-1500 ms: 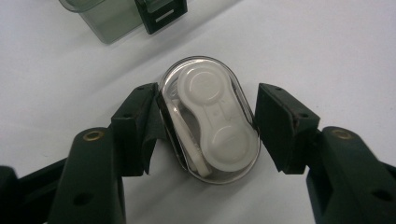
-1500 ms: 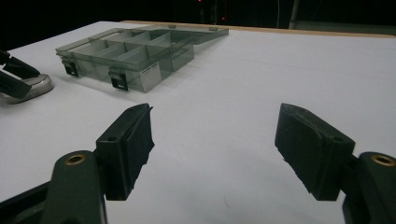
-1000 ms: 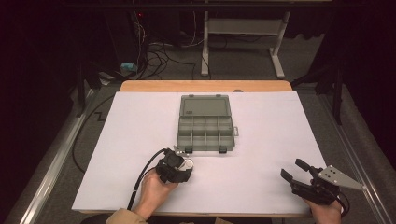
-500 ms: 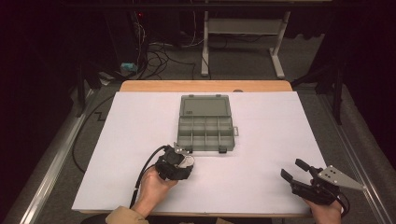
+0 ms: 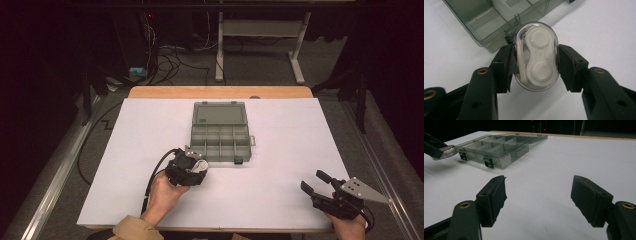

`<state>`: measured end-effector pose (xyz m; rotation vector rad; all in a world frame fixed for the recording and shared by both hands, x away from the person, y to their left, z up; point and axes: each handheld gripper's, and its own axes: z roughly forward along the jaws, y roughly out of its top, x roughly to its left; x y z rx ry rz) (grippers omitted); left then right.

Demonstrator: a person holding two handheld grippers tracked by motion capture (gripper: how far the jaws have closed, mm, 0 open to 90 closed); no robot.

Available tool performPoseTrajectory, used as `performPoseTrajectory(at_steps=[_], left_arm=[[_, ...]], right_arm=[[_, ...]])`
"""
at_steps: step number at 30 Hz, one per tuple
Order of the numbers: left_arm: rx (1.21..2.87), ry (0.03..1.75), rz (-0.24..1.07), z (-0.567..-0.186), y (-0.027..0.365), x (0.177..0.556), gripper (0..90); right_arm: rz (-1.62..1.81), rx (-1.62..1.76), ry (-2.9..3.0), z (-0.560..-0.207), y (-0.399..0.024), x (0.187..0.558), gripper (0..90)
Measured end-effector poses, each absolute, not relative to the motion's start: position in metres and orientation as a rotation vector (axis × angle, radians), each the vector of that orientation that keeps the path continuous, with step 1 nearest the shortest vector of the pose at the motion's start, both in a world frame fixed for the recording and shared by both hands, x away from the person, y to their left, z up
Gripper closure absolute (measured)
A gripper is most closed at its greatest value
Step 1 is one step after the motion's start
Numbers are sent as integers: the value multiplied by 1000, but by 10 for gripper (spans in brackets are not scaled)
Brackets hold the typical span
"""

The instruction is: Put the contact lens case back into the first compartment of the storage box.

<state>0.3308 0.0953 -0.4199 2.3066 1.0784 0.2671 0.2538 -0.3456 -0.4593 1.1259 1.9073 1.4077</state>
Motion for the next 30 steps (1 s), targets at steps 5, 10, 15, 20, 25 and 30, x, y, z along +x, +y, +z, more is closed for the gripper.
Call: performPoseTrajectory(at_steps=[5, 10, 15, 20, 25, 30], left_arm=[[2279, 1093, 257, -415, 100, 338, 489], [2269, 1097, 251, -410, 103, 343, 489], [2261, 1099, 253, -407, 104, 349, 488], [2257, 1096, 270, -402, 102, 355, 489], [2252, 1094, 283, -395, 101, 362, 489], [2255, 1090, 285, -392, 98, 369, 488]], right_arm=[[1408, 1123, 1910, -459, -346, 254, 284], [1405, 1129, 1909, -460, -346, 254, 285], [1405, 1127, 1912, -460, -346, 254, 286], [1403, 1126, 1913, -460, -346, 254, 286], [1404, 1127, 1913, -460, -346, 254, 286], [1405, 1127, 1914, -460, -346, 254, 287]])
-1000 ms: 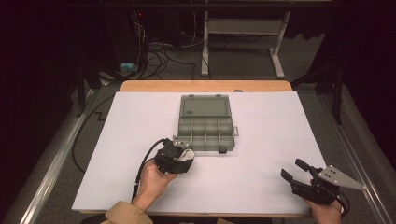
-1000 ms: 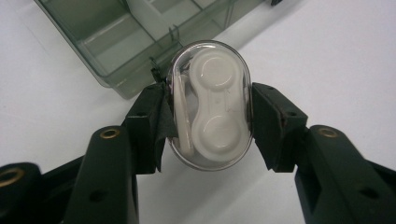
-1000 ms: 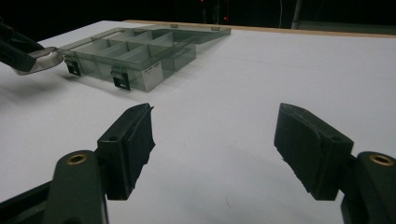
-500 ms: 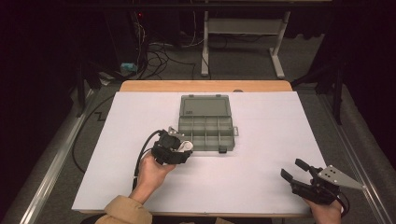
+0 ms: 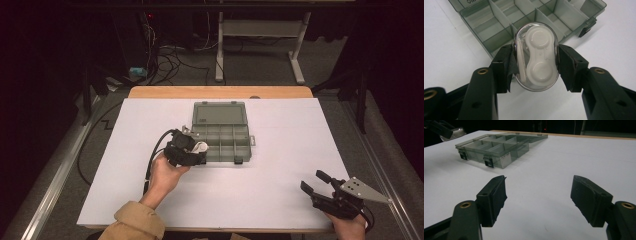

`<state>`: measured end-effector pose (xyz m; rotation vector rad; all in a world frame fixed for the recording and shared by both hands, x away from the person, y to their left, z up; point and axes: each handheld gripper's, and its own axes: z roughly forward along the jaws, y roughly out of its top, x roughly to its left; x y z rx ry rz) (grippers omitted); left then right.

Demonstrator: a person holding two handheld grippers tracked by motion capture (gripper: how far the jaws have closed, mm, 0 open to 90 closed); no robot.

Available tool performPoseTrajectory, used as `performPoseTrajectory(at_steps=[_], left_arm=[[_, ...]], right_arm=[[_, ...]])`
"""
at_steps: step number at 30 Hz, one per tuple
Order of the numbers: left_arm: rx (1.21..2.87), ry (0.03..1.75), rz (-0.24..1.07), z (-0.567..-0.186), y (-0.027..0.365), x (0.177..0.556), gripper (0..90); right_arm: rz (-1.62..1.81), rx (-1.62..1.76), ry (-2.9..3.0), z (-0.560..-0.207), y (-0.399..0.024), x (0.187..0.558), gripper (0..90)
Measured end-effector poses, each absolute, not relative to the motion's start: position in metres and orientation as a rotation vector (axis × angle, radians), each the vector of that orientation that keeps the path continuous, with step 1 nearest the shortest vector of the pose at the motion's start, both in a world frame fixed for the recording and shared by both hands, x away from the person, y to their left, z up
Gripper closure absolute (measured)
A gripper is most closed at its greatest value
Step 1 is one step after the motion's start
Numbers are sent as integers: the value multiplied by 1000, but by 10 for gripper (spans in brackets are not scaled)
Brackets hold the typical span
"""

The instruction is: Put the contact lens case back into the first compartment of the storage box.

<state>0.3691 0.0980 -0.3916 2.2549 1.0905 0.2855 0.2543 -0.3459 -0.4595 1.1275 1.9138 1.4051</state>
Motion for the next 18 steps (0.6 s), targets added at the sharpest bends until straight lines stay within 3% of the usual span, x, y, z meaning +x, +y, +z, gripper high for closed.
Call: performPoseTrajectory(at_steps=[18], left_arm=[[2242, 1105, 322, -383, 95, 399, 489]], right_arm=[[1409, 1125, 1915, -460, -346, 255, 290]])
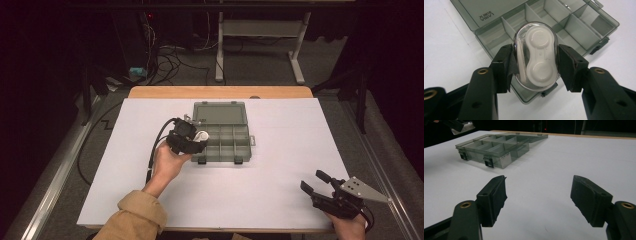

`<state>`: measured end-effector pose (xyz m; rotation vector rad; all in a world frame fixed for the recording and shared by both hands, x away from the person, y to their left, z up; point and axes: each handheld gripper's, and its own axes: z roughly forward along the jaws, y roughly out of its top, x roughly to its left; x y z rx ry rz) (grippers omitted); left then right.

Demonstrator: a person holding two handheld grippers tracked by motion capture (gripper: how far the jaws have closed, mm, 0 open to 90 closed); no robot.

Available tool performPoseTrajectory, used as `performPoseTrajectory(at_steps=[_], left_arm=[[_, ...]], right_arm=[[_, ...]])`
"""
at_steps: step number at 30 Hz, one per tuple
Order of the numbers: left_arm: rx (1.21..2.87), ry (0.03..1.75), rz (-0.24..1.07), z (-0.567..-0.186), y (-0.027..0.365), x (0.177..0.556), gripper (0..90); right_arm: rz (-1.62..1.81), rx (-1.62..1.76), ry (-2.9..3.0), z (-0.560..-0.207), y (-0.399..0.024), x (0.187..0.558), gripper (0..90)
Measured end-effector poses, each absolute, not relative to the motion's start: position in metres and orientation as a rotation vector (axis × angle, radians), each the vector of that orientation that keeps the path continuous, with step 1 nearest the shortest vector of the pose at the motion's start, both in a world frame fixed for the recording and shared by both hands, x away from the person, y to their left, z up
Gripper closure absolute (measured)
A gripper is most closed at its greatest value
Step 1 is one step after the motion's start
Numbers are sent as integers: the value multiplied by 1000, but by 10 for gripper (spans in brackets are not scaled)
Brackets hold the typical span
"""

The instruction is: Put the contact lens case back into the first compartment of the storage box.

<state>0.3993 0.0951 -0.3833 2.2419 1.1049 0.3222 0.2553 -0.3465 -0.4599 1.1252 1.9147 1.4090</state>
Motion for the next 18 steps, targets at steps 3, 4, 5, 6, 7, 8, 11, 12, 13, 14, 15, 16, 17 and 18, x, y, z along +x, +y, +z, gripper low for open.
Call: performPoseTrajectory(at_steps=[3, 4, 5, 6, 7, 8, 11, 12, 13, 14, 15, 16, 17, 18], left_arm=[[2238, 1104, 323, -382, 94, 404, 489], [2237, 1106, 324, -382, 93, 406, 489], [2240, 1107, 325, -383, 93, 408, 489], [2243, 1111, 326, -384, 92, 410, 489], [2245, 1115, 329, -385, 93, 412, 489], [2247, 1122, 327, -386, 93, 413, 489], [2234, 1143, 332, -388, 96, 420, 489], [2232, 1150, 328, -389, 97, 422, 489], [2228, 1156, 328, -389, 98, 423, 489], [2225, 1162, 329, -390, 99, 425, 489], [2229, 1164, 329, -391, 99, 426, 489], [2229, 1168, 335, -391, 99, 428, 489], [2231, 1168, 337, -391, 98, 429, 489], [2229, 1170, 337, -390, 98, 431, 489]], right_arm=[[1411, 1128, 1914, -460, -347, 255, 290], [1411, 1127, 1914, -460, -347, 255, 290], [1411, 1128, 1913, -460, -347, 255, 290], [1411, 1128, 1914, -460, -347, 255, 290], [1409, 1126, 1914, -460, -346, 255, 290], [1410, 1125, 1914, -460, -346, 255, 290], [1411, 1129, 1913, -460, -347, 255, 291], [1411, 1129, 1913, -460, -347, 255, 290], [1411, 1128, 1914, -460, -347, 255, 290], [1410, 1128, 1914, -460, -346, 255, 290], [1409, 1126, 1917, -460, -346, 255, 291], [1410, 1124, 1916, -460, -346, 255, 291], [1409, 1125, 1916, -460, -346, 255, 291], [1408, 1125, 1916, -460, -346, 255, 291]])
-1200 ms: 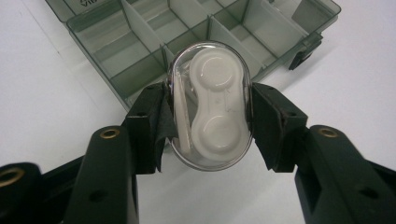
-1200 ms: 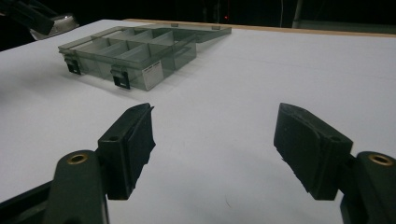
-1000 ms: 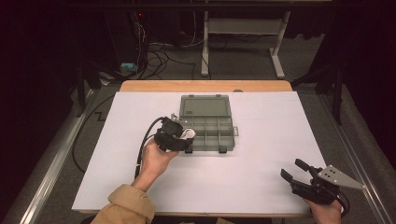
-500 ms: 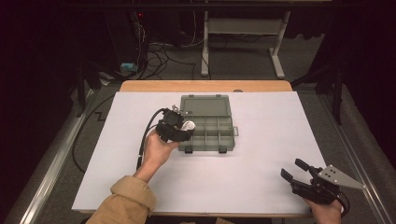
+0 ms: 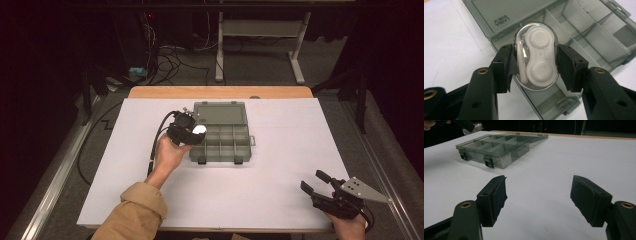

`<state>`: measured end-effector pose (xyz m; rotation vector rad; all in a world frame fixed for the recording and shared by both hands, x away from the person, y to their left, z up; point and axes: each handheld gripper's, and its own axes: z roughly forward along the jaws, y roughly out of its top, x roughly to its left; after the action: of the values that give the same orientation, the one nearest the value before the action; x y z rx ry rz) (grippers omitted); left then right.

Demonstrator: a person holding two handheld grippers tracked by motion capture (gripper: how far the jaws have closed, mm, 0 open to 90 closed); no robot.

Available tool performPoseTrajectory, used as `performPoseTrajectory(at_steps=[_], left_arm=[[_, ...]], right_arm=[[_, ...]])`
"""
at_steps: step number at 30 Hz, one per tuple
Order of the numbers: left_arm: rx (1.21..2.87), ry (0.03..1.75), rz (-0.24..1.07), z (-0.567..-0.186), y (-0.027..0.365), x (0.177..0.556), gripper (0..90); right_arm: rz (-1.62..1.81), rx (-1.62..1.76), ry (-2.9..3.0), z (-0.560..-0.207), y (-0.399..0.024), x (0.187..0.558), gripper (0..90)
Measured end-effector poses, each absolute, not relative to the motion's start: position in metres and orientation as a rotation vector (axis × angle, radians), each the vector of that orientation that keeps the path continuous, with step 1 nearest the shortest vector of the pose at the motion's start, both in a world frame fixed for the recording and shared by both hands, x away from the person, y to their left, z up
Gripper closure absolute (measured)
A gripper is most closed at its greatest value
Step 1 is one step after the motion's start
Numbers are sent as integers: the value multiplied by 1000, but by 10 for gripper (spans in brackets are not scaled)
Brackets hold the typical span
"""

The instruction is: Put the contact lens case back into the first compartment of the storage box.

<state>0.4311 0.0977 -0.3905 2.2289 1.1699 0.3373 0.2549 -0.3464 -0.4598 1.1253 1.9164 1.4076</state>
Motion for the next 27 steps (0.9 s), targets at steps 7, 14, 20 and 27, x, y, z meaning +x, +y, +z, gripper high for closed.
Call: performPoseTrajectory(at_steps=[7, 14, 20, 27], left_arm=[[2231, 1193, 336, -392, 96, 443, 488], [2248, 1216, 336, -397, 94, 451, 488], [2263, 1237, 335, -403, 93, 456, 488], [2272, 1256, 335, -408, 94, 461, 488]], right_arm=[[1411, 1125, 1916, -460, -346, 255, 291], [1411, 1127, 1916, -460, -346, 255, 290], [1413, 1124, 1920, -460, -346, 256, 290], [1416, 1130, 1917, -460, -346, 256, 290]])
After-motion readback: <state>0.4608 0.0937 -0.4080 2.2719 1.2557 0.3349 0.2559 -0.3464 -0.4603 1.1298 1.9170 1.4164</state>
